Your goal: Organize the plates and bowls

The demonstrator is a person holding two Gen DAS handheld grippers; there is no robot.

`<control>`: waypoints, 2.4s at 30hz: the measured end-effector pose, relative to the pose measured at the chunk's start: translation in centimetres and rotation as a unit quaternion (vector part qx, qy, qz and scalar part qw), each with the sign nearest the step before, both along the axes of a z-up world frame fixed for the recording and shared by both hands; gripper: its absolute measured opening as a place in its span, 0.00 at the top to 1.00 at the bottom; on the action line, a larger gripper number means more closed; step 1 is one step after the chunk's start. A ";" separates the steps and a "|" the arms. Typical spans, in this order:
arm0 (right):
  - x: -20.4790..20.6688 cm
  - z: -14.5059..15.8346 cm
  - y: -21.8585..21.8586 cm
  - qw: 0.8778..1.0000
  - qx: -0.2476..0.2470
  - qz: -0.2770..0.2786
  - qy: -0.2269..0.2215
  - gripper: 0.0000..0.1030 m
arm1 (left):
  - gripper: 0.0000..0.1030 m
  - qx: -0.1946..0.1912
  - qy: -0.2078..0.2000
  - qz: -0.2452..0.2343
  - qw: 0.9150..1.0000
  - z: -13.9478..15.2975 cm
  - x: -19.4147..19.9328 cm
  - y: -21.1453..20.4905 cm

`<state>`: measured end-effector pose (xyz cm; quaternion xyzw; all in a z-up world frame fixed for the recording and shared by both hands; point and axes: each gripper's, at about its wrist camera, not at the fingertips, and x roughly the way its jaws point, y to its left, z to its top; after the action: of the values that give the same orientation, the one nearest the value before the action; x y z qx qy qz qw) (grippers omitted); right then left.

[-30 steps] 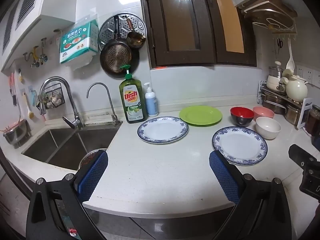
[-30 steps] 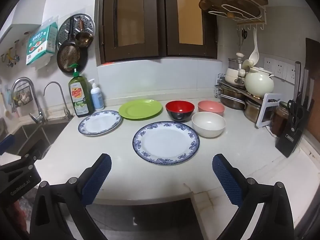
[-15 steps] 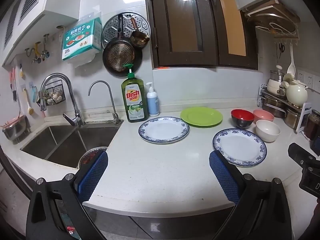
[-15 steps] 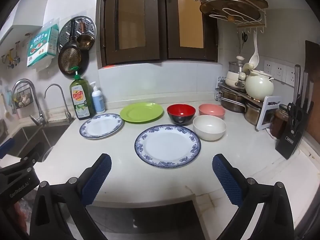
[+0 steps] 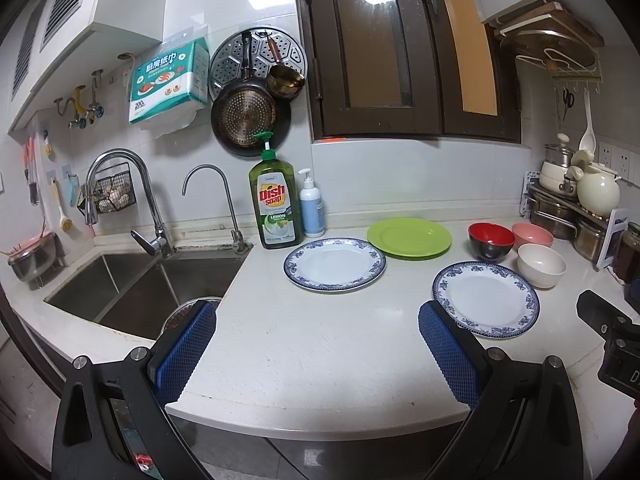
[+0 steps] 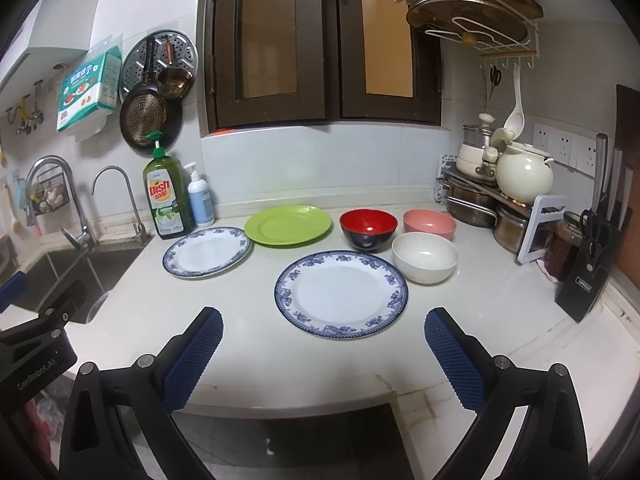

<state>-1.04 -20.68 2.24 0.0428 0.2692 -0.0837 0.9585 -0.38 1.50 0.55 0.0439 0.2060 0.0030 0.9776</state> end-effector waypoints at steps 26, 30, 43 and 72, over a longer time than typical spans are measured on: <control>1.0 -0.1 0.3 1.000 -0.006 -0.003 0.003 0.01 | 0.00 -0.002 0.012 -0.008 1.000 -0.3 1.8 0.5; 1.2 -0.2 0.2 1.000 -0.006 -0.005 0.004 0.01 | 0.00 -0.002 0.012 -0.009 1.000 -0.4 1.8 0.4; 1.7 -0.4 -0.2 1.000 -0.005 -0.006 0.007 0.01 | 0.00 0.003 0.016 -0.011 1.000 -0.8 2.7 -0.3; 8.2 -4.1 -4.8 0.997 0.030 -0.039 0.064 0.01 | 0.00 0.030 0.078 -0.057 0.995 -3.7 10.4 -5.4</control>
<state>7.16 -25.50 -1.87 0.0770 0.3303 -0.1153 0.9336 10.05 -3.91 -3.15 0.0853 0.2785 -0.0501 0.9553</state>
